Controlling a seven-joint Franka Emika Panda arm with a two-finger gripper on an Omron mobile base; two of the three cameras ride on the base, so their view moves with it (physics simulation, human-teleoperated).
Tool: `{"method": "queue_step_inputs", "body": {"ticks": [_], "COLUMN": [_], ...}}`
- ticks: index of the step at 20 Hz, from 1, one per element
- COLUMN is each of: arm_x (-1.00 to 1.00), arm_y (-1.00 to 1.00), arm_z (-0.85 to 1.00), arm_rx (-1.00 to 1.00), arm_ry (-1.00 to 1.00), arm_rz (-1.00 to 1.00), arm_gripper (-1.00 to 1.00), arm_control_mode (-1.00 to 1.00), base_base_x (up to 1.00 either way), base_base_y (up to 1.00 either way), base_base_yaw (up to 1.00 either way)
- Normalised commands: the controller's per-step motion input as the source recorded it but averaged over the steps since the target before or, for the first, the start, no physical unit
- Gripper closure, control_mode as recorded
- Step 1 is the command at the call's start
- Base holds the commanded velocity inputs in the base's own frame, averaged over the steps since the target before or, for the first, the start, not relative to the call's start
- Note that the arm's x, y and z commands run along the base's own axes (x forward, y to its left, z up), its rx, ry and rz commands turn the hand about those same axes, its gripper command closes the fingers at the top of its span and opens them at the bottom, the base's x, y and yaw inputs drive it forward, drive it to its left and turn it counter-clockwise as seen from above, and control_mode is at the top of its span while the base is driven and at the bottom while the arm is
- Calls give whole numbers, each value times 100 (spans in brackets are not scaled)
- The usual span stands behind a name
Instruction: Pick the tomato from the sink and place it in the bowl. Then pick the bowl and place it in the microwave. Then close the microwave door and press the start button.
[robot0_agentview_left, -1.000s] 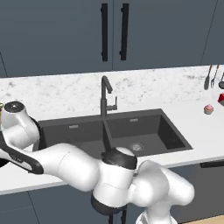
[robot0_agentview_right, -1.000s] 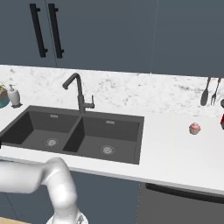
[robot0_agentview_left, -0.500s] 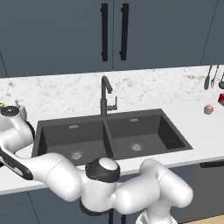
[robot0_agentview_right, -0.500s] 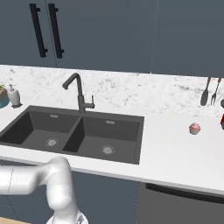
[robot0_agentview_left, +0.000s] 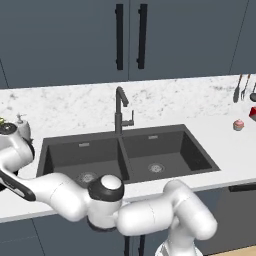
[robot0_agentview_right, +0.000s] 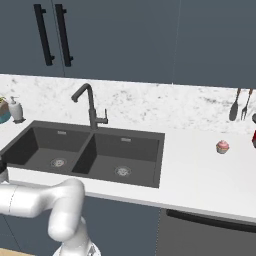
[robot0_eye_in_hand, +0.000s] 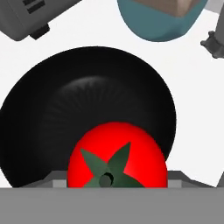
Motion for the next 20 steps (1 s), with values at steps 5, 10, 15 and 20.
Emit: {"method": "queue_step_inputs", "body": {"ticks": [5,10,15,20], "arm_x": [1,0,-11,-46], "arm_y": [42,-5,-56,-59], "arm_z": [-43,-23,23,18], "arm_rx": [0,10,16,17], "arm_ry": [3,0,0,0], "arm_rz": [-1,0,-8,-23], "arm_gripper": [-100,-100,-100,-100], "arm_control_mode": [-100,-100,-100,-100], "base_base_x": [0,0,0,0], "base_base_y": [0,0,0,0], "base_base_yaw": [0,0,0,0]}}
